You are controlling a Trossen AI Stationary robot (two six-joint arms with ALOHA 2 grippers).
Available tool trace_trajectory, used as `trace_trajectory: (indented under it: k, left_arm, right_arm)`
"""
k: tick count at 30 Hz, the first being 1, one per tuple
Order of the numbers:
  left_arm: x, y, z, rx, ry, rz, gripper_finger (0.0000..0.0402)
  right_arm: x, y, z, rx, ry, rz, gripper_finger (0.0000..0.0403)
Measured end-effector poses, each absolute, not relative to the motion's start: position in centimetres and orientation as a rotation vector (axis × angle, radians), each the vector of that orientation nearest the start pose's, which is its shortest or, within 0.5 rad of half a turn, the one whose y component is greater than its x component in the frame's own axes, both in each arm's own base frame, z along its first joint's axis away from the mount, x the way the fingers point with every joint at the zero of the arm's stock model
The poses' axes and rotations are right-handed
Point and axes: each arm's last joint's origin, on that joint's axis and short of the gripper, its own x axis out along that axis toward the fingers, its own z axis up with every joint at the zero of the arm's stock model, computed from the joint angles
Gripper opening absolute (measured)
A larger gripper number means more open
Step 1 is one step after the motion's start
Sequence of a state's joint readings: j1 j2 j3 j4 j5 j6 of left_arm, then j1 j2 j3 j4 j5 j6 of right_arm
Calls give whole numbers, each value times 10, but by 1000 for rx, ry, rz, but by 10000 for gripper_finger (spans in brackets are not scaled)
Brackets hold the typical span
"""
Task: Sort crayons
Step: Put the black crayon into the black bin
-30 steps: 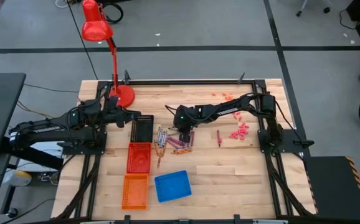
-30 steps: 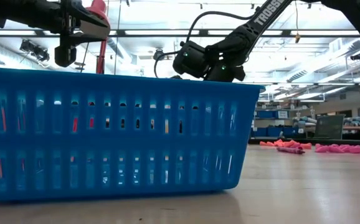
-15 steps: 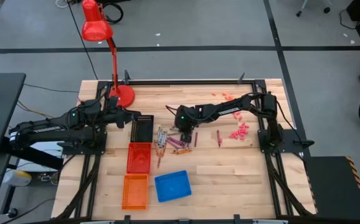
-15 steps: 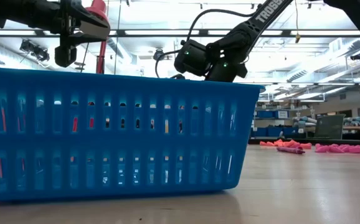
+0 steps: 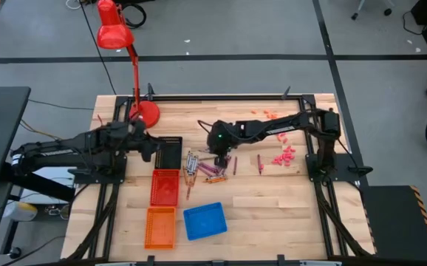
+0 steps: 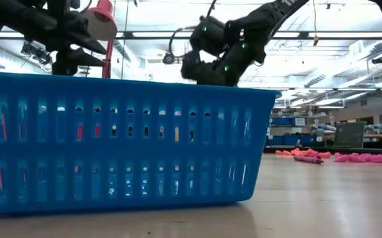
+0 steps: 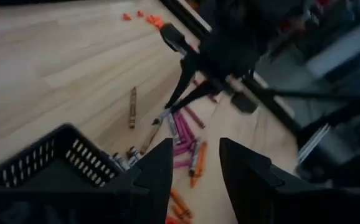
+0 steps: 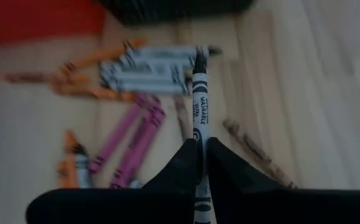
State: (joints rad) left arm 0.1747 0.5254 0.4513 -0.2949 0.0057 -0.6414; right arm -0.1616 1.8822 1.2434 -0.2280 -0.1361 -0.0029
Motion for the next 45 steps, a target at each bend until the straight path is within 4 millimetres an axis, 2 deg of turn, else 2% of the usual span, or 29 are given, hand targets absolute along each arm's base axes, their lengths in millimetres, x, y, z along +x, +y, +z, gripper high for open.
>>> trace_trajectory:
  k: [5,13,19,31,45]
  left_arm:
    - [140,21,238,-501,358,235,144]
    - [164,21,234,-418,346,196,144]
    - [176,23,232,-421,323,193,144]
    - [193,25,231,-421,261,181,144]
    - [208,17,219,-441,295,145,129]
  right_arm:
    - [394,-54,208,166,713,56,34]
    - [403,-43,232,175,508,90,34]
    - [404,-43,239,197,464,84,35]
    - [404,-44,239,187,455,68,35]
    - [405,-44,239,183,454,59,35]
